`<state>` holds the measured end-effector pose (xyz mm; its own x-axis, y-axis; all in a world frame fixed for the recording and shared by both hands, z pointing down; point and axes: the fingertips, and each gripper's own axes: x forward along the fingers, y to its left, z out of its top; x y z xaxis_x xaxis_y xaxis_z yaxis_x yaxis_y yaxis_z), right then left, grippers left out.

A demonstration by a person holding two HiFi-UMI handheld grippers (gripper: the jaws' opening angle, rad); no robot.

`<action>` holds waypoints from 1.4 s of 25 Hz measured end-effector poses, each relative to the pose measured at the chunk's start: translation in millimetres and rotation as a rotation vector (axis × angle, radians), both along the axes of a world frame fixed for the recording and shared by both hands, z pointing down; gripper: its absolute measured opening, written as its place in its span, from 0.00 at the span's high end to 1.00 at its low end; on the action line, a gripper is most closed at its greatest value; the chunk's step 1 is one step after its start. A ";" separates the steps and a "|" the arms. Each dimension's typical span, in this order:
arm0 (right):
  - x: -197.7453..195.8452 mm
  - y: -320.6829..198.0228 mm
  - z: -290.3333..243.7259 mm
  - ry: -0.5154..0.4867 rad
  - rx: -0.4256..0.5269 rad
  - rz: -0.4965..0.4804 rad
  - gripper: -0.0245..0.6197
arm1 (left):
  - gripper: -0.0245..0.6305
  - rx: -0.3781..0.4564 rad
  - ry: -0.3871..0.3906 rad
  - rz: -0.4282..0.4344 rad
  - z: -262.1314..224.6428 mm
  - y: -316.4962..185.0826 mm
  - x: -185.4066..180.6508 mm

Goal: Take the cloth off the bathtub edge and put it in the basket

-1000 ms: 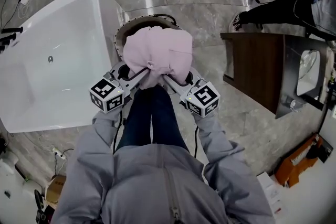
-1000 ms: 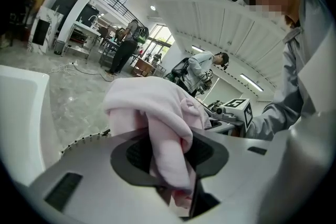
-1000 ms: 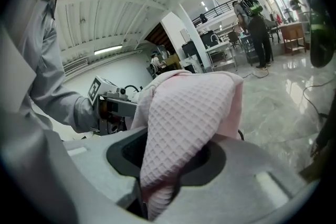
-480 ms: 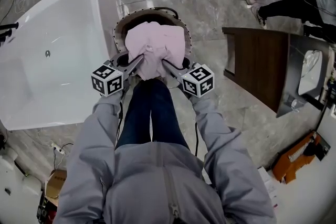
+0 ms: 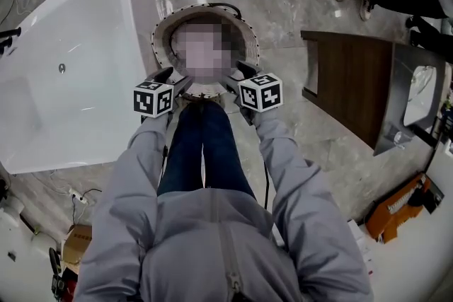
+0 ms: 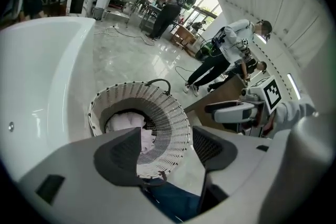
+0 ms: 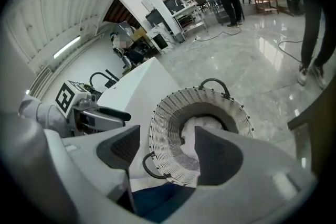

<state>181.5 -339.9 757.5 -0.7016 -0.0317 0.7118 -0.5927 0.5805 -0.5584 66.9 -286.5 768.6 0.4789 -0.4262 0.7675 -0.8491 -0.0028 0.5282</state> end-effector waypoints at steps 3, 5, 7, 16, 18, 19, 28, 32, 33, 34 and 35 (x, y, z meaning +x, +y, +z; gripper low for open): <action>1.2 2.2 0.9 0.006 0.002 0.010 0.49 | 0.52 0.007 0.018 -0.004 -2.7 -2.0 1.3; 1.3 3.7 1.0 0.015 0.013 -0.001 0.49 | 0.52 0.011 0.019 0.003 -4.6 -4.0 2.7; -0.9 5.5 -1.1 0.011 0.011 -0.005 0.49 | 0.52 0.017 0.011 0.008 -7.1 -6.1 3.2; -14.2 -3.1 -44.1 0.010 0.134 0.032 0.89 | 0.93 0.142 -0.133 -0.018 -51.3 -22.0 -6.9; -14.7 -6.2 -59.1 0.013 0.174 0.039 0.94 | 0.95 0.182 -0.154 -0.018 -67.8 -24.8 -8.9; -15.1 -7.7 -67.6 0.011 0.194 0.042 0.95 | 0.95 0.205 -0.165 -0.015 -77.5 -26.0 -9.7; -14.9 -13.1 -176.6 -0.056 0.388 0.089 0.95 | 0.95 0.426 -0.271 -0.002 -184.6 -31.4 -6.3; -8.0 -12.2 -237.4 -0.103 0.482 0.141 0.95 | 0.95 0.537 -0.296 -0.035 -245.2 -31.0 -2.6; -4.6 -11.7 -253.4 -0.110 0.511 0.154 0.95 | 0.95 0.565 -0.303 -0.040 -260.8 -30.1 -0.9; -0.9 -11.3 -269.3 -0.115 0.542 0.166 0.95 | 0.95 0.592 -0.308 -0.044 -275.9 -29.2 1.1; 2.6 -11.2 -284.9 -0.120 0.574 0.177 0.95 | 0.95 0.618 -0.310 -0.048 -290.1 -28.4 3.2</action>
<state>184.0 -351.1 472.6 -0.7248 -0.5099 0.4633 -0.6599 0.7070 -0.2543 70.0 -314.9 478.5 0.2465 -0.8442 0.4760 -0.9673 -0.1840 0.1746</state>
